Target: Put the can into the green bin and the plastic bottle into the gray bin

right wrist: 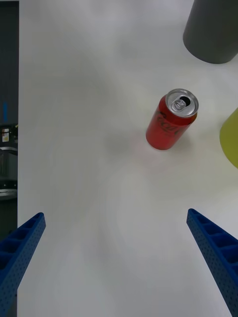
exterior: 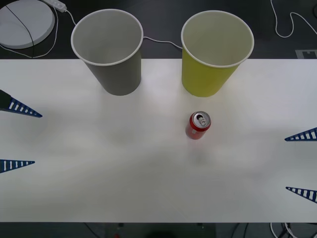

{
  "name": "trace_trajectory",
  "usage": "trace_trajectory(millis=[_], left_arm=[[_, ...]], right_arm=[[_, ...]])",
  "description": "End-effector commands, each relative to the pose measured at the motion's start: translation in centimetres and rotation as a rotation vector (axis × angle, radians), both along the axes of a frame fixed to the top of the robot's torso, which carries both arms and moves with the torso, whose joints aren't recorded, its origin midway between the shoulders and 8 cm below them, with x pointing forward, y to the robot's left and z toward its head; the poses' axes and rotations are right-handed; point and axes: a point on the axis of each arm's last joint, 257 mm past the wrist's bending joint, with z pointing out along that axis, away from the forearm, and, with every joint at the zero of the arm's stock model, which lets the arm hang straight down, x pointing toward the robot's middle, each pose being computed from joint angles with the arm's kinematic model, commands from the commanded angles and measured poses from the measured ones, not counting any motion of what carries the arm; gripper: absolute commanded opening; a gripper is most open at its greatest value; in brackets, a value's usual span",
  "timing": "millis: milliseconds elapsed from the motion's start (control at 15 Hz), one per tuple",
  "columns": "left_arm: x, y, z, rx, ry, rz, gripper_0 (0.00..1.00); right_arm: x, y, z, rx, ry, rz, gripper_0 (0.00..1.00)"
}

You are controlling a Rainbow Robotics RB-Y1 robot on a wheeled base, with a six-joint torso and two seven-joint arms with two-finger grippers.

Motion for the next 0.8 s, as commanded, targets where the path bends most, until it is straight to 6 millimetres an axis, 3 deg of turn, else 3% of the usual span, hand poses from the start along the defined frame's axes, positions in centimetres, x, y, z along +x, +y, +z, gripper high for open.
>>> trace_trajectory(millis=[67,467,800], left_arm=[[0.0,0.0,0.0,0.0,0.0,0.0,1.0],[0.0,0.0,0.0,0.0,0.0,0.0,1.0],[0.0,0.0,0.0,0.0,0.0,0.0,1.0]], right_arm=[[0.0,0.0,0.0,0.0,0.0,0.0,1.0],[0.6,0.3,-0.1,0.032,-0.011,-0.008,1.0],[2.3,0.5,-1.7,0.121,0.012,0.011,1.0]])
